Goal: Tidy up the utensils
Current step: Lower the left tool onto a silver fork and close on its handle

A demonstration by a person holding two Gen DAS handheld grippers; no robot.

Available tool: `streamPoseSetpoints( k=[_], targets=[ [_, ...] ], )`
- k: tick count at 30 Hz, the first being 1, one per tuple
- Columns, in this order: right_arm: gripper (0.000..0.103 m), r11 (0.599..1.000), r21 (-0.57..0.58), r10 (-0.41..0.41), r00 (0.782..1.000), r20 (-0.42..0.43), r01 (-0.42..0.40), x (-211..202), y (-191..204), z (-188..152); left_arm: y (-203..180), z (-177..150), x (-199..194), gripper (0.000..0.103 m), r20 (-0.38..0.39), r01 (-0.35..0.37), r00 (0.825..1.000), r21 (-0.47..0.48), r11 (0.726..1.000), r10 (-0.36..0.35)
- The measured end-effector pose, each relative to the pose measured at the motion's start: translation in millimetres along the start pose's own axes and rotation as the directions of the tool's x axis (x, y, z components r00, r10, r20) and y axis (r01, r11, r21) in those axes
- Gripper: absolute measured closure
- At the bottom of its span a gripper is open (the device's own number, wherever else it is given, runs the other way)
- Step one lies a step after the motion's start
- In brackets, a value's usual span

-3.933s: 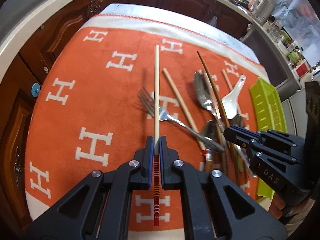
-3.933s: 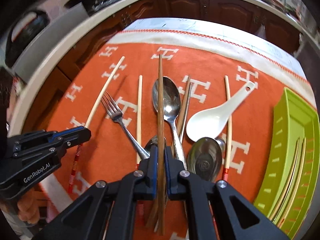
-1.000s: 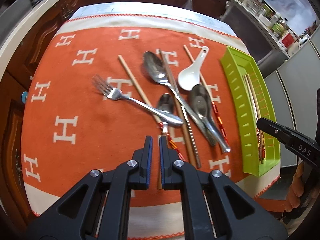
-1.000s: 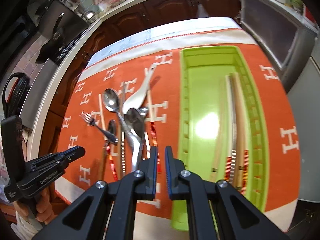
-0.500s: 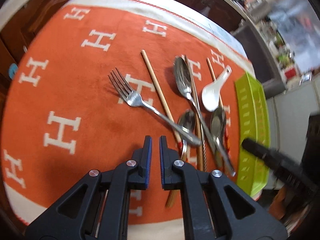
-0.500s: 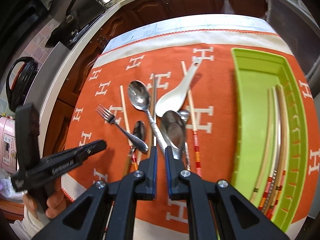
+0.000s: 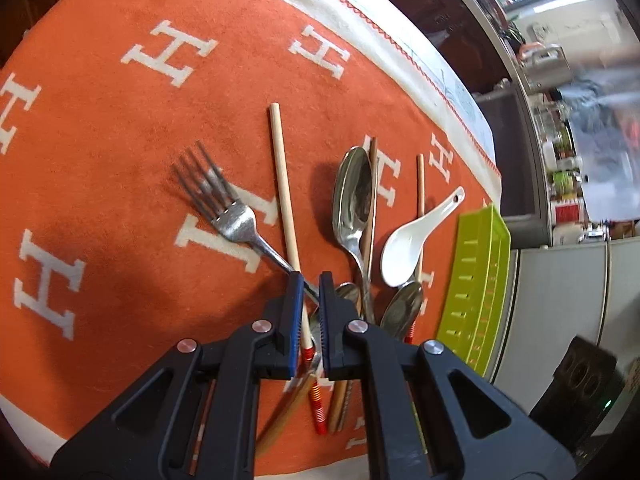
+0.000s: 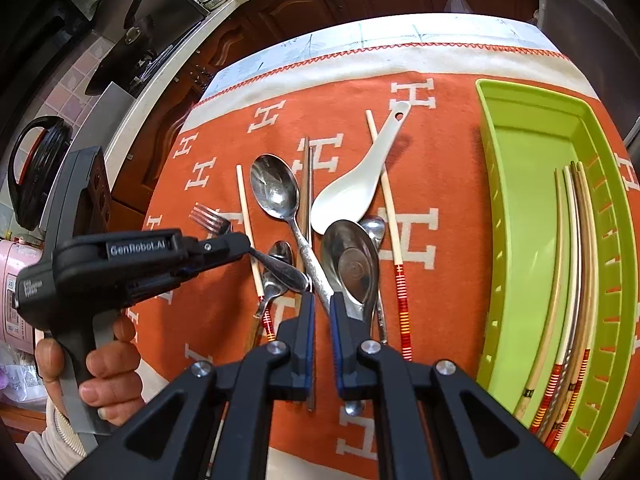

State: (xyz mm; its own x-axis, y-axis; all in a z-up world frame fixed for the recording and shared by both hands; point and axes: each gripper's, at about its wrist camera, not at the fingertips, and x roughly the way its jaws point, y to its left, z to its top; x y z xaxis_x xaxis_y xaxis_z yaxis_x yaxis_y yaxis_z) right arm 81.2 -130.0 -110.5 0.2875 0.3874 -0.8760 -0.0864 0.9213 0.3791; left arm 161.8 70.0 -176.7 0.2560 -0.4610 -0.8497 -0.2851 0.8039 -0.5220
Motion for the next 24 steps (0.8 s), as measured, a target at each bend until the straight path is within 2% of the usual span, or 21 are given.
streamPoseSetpoints(
  k=[5,10,21,24],
  targets=[
    [0.096,1.000,0.010,0.009,1.000,0.006,-0.009,-1,-5,0,8,1,0,0.097,-0.003,-0.017,1.000,-0.075,0.997,0.017],
    [0.096,1.000,0.022,0.018,1.000,0.008,-0.018,0,-11,0,15,0,-4,0.073,0.019,-0.029,0.999,-0.111,0.993,0.031],
    [0.096,0.999,0.029,0.027,0.999,0.018,-0.027,-2,-15,-2,14,7,-2,0.073,0.078,-0.044,0.995,-0.140,0.989,0.055],
    [0.096,0.999,0.034,0.027,0.999,0.019,-0.028,-2,-17,-3,6,9,0,0.081,0.089,-0.100,0.990,-0.124,0.987,0.112]
  ],
)
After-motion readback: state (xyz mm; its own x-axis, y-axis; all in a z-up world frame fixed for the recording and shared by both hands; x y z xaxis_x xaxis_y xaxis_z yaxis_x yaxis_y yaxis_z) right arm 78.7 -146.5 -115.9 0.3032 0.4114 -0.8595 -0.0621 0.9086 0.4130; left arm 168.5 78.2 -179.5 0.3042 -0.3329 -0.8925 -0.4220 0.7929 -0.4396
